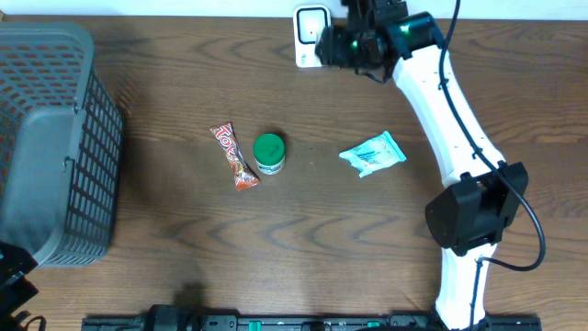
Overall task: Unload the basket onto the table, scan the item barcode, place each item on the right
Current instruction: 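Lift the tissue pack and carry it up to the scanner, then hold the tissue pack in front of the scanner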
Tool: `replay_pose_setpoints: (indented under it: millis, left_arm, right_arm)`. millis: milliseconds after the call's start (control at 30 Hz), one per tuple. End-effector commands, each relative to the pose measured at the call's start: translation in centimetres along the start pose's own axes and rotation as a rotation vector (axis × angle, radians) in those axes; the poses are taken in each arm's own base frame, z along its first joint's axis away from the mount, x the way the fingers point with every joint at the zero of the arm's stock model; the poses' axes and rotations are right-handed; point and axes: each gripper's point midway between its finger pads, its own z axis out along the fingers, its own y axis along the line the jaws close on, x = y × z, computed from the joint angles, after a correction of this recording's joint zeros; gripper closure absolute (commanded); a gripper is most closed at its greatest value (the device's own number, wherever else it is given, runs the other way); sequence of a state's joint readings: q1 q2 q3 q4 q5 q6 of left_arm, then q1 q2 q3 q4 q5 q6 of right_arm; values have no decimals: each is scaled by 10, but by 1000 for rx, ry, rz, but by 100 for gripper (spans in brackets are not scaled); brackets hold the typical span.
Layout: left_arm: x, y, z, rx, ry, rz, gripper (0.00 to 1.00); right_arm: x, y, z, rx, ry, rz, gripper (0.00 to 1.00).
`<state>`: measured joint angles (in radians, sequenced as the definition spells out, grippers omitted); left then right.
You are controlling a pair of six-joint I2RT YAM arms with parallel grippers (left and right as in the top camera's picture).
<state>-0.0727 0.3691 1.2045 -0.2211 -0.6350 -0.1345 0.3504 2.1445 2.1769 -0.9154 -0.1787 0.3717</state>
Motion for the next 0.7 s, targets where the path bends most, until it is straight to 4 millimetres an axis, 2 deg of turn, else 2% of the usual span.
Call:
replay_pose_setpoints:
  millis: [0, 200, 300, 467, 667]
  left_arm:
    - [0, 1, 0, -5, -3, -24, 2]
    - [0, 1, 0, -5, -3, -24, 2]
    - [0, 1, 0, -5, -3, -24, 2]
    - [0, 1, 0, -5, -3, -24, 2]
    - [1, 1, 0, -5, 1, -21, 2]
  right_arm:
    - [-33, -21, 3, 181, -188, -6, 46]
    - [-69, -19, 11, 189, -364, -7, 47]
    - [-81, -17, 22, 167, -418, -13, 47]
    - [-90, -19, 62, 137, -485, -13, 48]
    - [-84, -30, 115, 108, -519, 42, 50]
